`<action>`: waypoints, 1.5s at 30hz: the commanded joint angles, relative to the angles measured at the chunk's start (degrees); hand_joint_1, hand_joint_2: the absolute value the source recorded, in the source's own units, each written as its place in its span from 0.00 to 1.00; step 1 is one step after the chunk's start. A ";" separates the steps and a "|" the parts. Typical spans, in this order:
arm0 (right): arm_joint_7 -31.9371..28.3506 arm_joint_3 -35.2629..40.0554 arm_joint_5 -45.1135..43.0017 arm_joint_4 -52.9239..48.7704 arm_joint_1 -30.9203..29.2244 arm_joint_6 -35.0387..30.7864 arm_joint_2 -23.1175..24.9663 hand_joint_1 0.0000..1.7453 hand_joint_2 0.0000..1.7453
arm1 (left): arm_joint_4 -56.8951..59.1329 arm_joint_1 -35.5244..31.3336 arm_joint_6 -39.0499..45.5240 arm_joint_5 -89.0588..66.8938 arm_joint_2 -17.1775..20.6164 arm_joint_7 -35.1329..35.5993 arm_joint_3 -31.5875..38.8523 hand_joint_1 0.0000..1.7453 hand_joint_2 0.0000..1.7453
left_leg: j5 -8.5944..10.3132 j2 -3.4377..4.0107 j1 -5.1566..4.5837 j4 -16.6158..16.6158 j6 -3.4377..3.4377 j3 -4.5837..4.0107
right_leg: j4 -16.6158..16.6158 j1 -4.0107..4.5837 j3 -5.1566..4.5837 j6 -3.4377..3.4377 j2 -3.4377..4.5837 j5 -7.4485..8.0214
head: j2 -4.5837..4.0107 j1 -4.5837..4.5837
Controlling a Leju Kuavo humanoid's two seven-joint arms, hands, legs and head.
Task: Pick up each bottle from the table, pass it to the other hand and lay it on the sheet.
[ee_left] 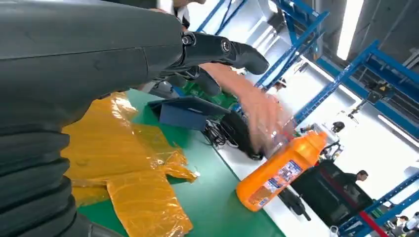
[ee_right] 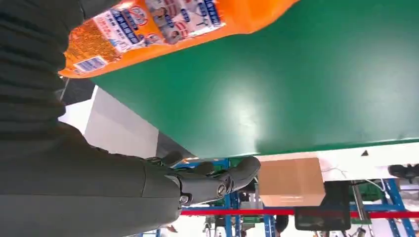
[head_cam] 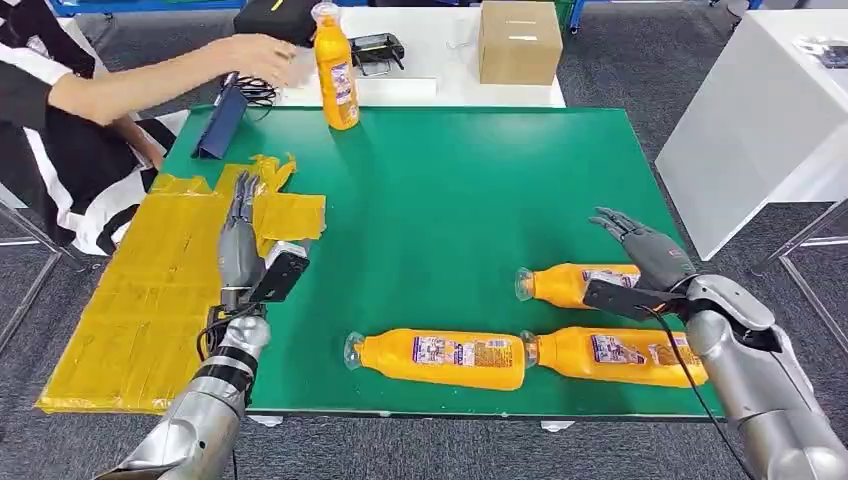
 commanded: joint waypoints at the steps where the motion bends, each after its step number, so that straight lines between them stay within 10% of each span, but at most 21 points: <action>1: 2.54 3.05 1.63 3.92 -2.16 -1.38 0.03 0.00 1.00 | 3.39 -2.79 1.14 -0.50 0.71 0.57 -0.66 0.00 1.00 | -0.01 0.04 0.00 -0.02 0.03 0.05 | -0.02 0.01 0.02 0.00 0.01 0.01 | 0.00 0.00; 45: 7.14 4.30 8.00 26.24 -9.77 -4.82 3.10 0.00 1.00 | 8.16 -5.89 1.51 1.93 0.96 0.13 -2.58 0.00 1.00 | -0.01 0.10 0.00 -0.11 0.04 0.14 | -0.09 0.01 0.11 0.00 0.07 0.03 | 0.00 0.00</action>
